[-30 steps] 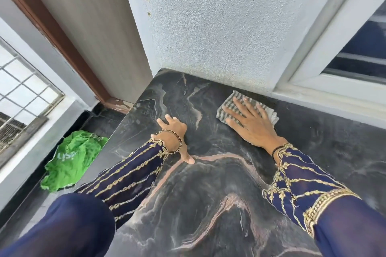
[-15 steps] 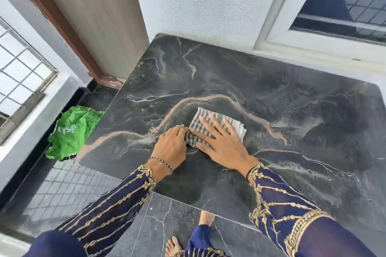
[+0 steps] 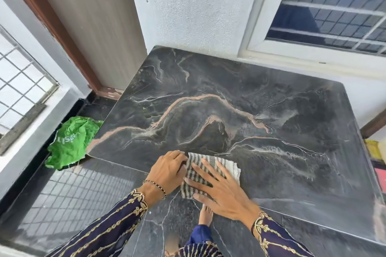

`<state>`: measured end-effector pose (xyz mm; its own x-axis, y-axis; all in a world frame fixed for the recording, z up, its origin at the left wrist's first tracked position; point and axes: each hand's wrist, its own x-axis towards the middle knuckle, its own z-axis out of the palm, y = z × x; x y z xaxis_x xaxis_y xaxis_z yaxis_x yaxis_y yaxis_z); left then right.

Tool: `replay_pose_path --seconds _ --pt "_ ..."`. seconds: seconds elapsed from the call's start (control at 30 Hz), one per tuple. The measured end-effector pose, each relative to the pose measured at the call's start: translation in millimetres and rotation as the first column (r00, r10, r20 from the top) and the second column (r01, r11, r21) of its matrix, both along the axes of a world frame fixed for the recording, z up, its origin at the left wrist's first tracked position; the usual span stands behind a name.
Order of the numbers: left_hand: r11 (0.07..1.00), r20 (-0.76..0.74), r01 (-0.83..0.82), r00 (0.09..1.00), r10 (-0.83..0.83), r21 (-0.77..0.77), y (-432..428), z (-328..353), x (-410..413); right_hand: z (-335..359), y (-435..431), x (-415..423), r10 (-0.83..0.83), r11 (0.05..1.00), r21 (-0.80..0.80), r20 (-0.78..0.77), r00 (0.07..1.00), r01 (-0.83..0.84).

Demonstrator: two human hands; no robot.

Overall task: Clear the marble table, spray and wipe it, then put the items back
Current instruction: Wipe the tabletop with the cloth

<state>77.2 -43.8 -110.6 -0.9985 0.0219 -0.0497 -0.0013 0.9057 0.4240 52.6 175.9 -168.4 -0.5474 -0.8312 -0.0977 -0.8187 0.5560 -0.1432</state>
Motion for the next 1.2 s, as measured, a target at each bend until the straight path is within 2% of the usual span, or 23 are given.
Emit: replay_pose_path --seconds 0.17,0.4,0.6,0.8,1.2 --pt "0.998 0.003 0.07 0.998 -0.07 0.009 19.7 7.5 -10.4 1.5 31.7 -5.8 -0.057 0.998 0.015 0.03 0.998 0.057" --pt "0.994 -0.038 0.082 0.996 -0.08 0.068 42.3 1.7 -37.1 -0.3 35.8 -57.8 -0.05 0.998 0.03 0.025 0.998 0.049" --pt "0.992 -0.048 0.095 0.995 -0.092 0.078 69.8 -10.3 -80.0 1.5 41.0 -140.5 -0.08 0.997 0.028 0.101 0.992 0.077" --pt "0.994 -0.026 0.01 1.0 -0.008 0.106 88.4 -11.2 -152.9 7.0 43.0 -244.2 -0.1 0.994 0.066 0.209 0.973 0.088" --pt "0.996 -0.044 -0.054 0.997 0.057 0.07 91.6 -12.7 -304.5 4.8 30.2 -423.4 -0.129 0.991 0.072 0.191 0.973 0.117"
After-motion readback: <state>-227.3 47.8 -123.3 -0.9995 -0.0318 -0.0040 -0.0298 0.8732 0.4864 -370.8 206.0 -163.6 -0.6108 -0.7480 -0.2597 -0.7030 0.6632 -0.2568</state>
